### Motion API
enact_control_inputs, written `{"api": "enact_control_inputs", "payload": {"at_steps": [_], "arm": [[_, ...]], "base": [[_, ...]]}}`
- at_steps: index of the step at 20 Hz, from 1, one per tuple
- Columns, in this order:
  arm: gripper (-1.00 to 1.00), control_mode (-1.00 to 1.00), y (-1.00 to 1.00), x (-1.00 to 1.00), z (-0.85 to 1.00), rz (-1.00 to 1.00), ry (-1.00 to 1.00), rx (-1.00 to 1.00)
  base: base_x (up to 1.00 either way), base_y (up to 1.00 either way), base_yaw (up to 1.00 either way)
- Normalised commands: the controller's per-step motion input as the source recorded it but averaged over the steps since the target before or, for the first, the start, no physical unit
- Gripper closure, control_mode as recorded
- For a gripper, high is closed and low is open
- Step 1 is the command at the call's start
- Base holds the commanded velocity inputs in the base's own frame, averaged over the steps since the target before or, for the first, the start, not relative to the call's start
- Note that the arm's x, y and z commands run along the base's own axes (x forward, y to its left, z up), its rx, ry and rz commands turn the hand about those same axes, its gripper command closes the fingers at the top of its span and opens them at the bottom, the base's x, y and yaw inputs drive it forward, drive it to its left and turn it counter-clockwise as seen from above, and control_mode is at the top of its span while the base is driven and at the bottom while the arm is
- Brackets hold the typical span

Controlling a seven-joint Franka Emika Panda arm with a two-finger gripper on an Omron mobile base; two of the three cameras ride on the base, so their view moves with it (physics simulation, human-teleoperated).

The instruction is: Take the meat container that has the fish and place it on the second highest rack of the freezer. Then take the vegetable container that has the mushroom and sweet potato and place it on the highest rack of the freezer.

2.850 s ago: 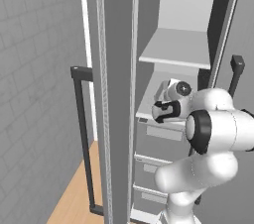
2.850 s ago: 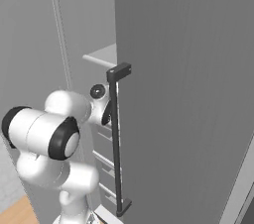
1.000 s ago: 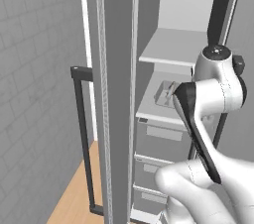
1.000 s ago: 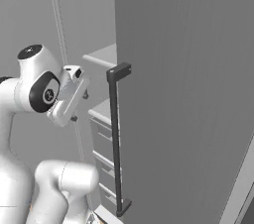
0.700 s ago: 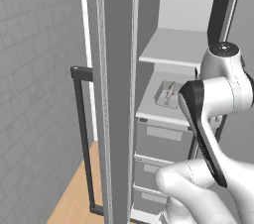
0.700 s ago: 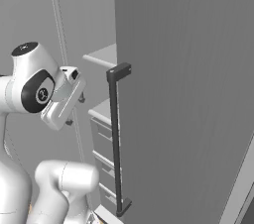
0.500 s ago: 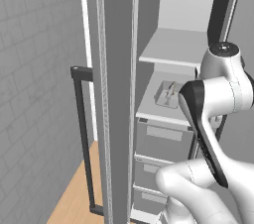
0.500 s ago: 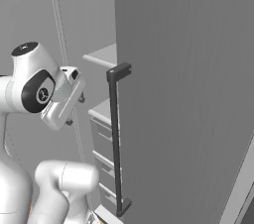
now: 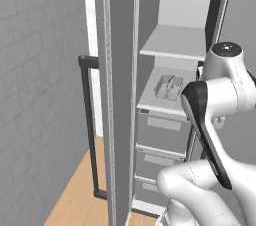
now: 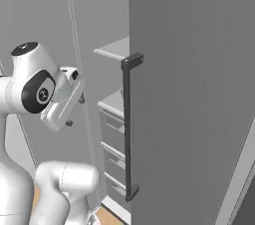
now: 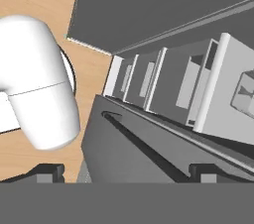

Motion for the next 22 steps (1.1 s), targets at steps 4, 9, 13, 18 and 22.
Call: {"api": "enact_control_inputs", "payload": {"at_steps": [4, 9, 13, 18, 22], "arm": [[-1.00, 1.00, 0.00, 0.00, 0.00, 0.00, 0.00, 0.00], [-1.00, 1.00, 0.00, 0.00, 0.00, 0.00, 0.00, 0.00], [-1.00, 1.00, 0.00, 0.00, 0.00, 0.00, 0.00, 0.00], [-1.00, 1.00, 0.00, 0.00, 0.00, 0.00, 0.00, 0.00], [-1.00, 1.00, 0.00, 0.00, 0.00, 0.00, 0.00, 0.00]], "base": [[-0.80, -0.03, -0.29], [-0.38, -0.43, -0.61], [0.00, -0.92, -0.56], [0.14, -1.00, -0.39], [0.33, -1.00, -0.30]]}}
